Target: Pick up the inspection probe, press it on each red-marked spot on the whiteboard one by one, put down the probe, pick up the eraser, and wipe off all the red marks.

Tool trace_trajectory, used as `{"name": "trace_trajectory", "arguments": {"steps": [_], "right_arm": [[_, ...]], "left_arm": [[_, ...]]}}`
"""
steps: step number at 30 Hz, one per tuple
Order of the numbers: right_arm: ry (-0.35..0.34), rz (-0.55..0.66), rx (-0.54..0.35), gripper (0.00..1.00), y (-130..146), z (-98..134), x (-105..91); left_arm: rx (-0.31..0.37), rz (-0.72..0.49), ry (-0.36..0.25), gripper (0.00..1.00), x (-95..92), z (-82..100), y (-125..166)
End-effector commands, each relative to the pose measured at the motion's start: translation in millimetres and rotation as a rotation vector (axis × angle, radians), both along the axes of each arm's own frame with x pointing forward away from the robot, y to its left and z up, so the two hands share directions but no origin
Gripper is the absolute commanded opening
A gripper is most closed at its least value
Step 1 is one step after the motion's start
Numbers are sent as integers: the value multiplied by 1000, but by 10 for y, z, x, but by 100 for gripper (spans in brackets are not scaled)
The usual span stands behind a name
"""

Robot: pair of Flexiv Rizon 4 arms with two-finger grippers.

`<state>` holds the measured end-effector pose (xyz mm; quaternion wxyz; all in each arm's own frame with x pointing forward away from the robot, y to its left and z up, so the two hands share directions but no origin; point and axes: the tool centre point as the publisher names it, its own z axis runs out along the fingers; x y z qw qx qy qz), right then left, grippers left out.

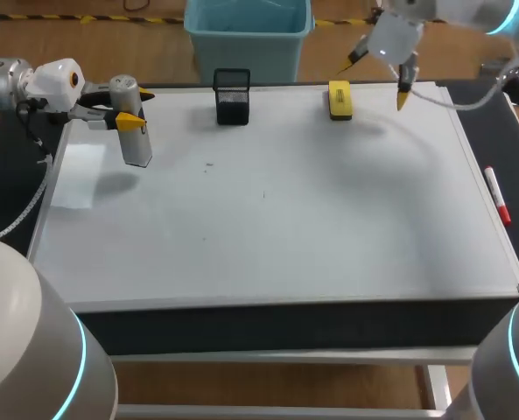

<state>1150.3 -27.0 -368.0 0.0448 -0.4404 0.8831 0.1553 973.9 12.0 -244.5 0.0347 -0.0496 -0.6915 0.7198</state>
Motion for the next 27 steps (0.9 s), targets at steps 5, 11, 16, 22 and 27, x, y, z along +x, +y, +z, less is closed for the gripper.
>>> {"name": "trace_trajectory", "arguments": {"steps": [5,11,16,22,27], "right_arm": [[-150,-251,77,100,-311,337,-477],[-156,-387,196,100,-503,415,-622],[-162,-460,281,100,-609,484,-727],[-190,-516,323,100,-694,603,-832],[-213,-575,347,100,-795,747,-928]], "left_arm": [[0,-3,1,0,10,9,4],[0,-3,1,0,10,9,4],[0,-3,1,0,10,9,4],[0,-3,1,0,10,9,4],[0,-3,1,0,10,9,4]]}}
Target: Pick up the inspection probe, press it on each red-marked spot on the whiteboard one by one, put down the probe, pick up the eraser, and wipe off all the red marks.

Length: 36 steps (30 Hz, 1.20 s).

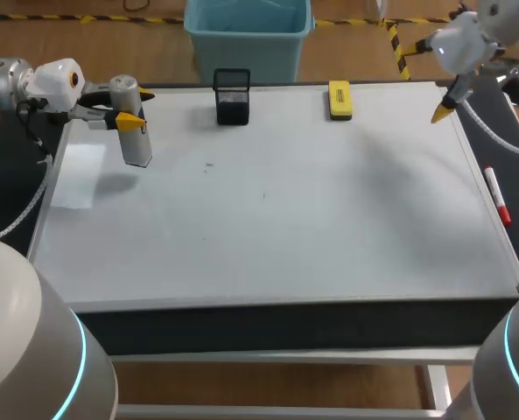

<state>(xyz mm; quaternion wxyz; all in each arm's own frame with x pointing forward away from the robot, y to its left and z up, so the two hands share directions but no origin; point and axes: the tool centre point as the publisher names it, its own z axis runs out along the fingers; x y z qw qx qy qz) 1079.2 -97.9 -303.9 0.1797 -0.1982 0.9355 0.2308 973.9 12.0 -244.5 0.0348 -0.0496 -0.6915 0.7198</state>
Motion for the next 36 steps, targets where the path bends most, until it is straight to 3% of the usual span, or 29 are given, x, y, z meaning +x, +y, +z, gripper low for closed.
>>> {"name": "trace_trajectory", "arguments": {"steps": [1,23,30,32,35,36], "right_arm": [[-109,-85,55,100,-98,118,-234],[-86,-96,52,100,-125,141,-294],[-86,-96,52,100,-125,141,-294],[-86,-96,52,100,-125,141,-294],[-86,-96,52,100,-125,141,-294],[-86,-96,52,100,-125,141,-294]], "left_arm": [[0,-3,1,0,10,9,4],[0,-3,1,0,10,9,4],[-5,-19,-42,0,79,217,-149],[-73,-37,-20,0,150,286,-196],[-73,-71,-13,0,258,379,-344],[-43,-74,-23,0,302,410,-396]]}}
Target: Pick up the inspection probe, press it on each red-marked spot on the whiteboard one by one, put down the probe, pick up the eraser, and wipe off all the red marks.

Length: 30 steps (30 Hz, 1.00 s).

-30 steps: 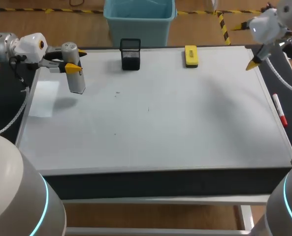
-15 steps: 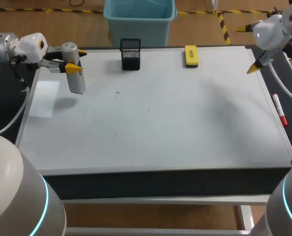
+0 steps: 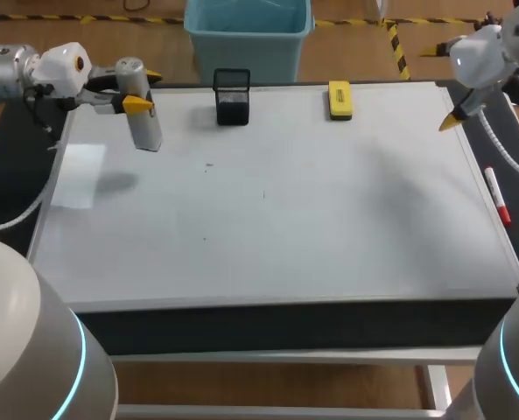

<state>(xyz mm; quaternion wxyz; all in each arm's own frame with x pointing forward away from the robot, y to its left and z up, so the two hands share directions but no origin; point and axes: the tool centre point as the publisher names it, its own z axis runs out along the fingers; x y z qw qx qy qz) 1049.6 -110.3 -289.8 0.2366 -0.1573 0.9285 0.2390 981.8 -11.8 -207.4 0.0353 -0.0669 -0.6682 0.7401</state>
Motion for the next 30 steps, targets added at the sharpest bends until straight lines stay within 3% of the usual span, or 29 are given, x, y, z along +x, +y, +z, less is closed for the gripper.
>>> {"name": "trace_trajectory", "arguments": {"steps": [1,2,4,8,18,30], "right_arm": [[1,1,-3,100,-1,1,2],[1,1,-3,100,-1,1,2],[1,1,-3,100,-1,1,2],[1,1,-3,100,-1,1,2],[1,1,-3,100,-1,1,2],[1,1,-3,100,-1,1,2]], "left_arm": [[22,-56,-9,0,264,75,-203],[-3,-70,-6,0,312,117,-235],[17,-71,-15,0,422,192,-313],[-1,-78,25,0,626,333,-433],[1,-76,-9,0,988,665,-855],[-15,-77,4,0,1235,584,-1406]]}}
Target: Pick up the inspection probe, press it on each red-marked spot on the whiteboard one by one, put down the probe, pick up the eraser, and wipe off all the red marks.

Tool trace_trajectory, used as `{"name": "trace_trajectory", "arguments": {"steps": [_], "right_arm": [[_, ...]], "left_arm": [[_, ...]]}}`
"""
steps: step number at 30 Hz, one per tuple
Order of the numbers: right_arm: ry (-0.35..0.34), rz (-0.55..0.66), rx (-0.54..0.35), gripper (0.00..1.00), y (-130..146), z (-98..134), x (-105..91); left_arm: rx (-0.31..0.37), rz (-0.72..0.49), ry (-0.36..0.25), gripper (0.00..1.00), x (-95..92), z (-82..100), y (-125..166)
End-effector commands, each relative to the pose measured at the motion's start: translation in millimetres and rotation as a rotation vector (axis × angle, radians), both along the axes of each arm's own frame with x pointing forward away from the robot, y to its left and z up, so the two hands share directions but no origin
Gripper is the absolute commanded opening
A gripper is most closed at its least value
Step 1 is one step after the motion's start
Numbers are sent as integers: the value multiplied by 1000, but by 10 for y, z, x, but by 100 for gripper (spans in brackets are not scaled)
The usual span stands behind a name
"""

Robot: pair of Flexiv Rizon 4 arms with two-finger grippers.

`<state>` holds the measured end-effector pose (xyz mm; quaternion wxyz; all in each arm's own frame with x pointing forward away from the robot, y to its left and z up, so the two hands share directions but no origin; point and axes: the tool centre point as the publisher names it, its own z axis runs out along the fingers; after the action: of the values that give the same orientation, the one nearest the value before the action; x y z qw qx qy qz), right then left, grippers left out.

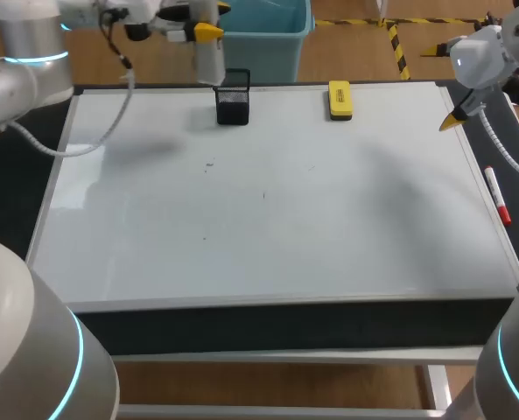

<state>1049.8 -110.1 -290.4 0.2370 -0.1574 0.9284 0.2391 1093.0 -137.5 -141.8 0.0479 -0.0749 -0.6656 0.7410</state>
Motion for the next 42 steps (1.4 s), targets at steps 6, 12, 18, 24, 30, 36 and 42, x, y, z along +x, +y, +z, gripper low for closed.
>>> {"name": "trace_trajectory", "arguments": {"steps": [6,12,18,24,30,36,42], "right_arm": [[2,1,-4,100,-3,6,0],[2,1,-4,100,-3,6,0],[2,1,-4,100,-3,6,0],[2,1,-4,100,-3,6,0],[2,1,-4,100,-3,6,0],[2,1,-4,100,-3,6,0],[2,1,-4,100,-3,6,0]], "left_arm": [[-15,-11,-18,0,268,-177,-264],[-27,5,-19,0,394,-216,-323],[-39,13,-9,0,468,-304,-340],[-42,26,-8,0,561,-348,-335],[-41,30,4,0,627,-422,-307],[-41,33,17,0,663,-496,-299],[-39,40,38,0,677,-598,-301]]}}
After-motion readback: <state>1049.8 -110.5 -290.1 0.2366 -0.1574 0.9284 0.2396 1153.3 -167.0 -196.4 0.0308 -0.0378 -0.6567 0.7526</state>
